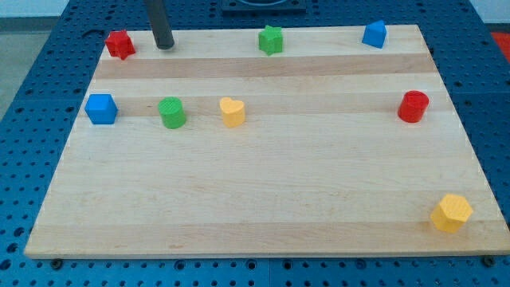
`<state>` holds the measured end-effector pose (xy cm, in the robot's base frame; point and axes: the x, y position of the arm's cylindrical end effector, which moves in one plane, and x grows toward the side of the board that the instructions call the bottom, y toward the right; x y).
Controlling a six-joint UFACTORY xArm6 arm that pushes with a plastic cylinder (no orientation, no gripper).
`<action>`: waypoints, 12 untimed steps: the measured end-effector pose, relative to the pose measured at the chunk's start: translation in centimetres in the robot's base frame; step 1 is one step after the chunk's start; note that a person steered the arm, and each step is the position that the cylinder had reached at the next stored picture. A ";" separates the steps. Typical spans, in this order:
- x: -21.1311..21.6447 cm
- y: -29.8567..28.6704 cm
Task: Move the red star a bit right
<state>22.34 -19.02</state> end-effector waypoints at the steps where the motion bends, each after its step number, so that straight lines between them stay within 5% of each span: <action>1: -1.8 -1.5; 6: -3.2 -11.4; 12: 1.0 -11.2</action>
<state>23.33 -30.24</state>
